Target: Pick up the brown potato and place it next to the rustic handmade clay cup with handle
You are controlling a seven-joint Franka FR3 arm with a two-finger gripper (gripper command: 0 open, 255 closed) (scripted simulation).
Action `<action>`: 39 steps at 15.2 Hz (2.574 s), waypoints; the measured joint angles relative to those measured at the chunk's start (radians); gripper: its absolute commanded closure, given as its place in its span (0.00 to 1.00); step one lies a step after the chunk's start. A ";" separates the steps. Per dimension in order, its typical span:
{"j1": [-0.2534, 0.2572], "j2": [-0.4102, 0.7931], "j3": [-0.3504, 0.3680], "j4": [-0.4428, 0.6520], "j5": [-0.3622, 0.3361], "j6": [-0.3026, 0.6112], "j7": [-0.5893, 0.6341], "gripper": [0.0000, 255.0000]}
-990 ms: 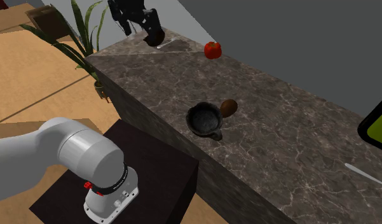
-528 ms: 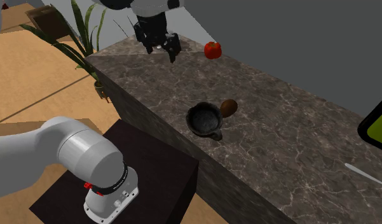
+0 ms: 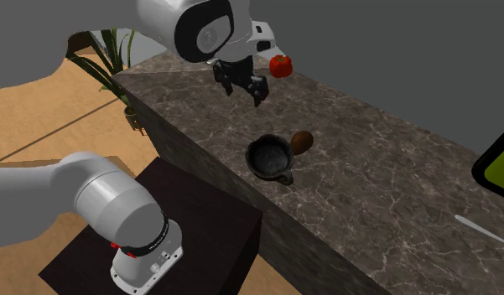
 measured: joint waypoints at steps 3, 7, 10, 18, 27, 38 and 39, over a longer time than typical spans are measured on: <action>-0.021 0.063 -0.037 -0.030 -0.022 0.108 -0.027 0.00; -0.051 0.156 -0.099 -0.044 -0.045 0.239 -0.078 0.00; -0.061 0.245 -0.143 -0.044 -0.047 0.346 -0.112 0.00; -0.046 0.493 -0.255 0.010 0.038 0.576 -0.239 0.00; -0.016 0.607 -0.280 0.021 0.144 0.671 -0.323 0.00; -0.016 0.608 -0.280 0.022 0.145 0.672 -0.324 1.00; -0.016 0.608 -0.280 0.022 0.145 0.672 -0.324 1.00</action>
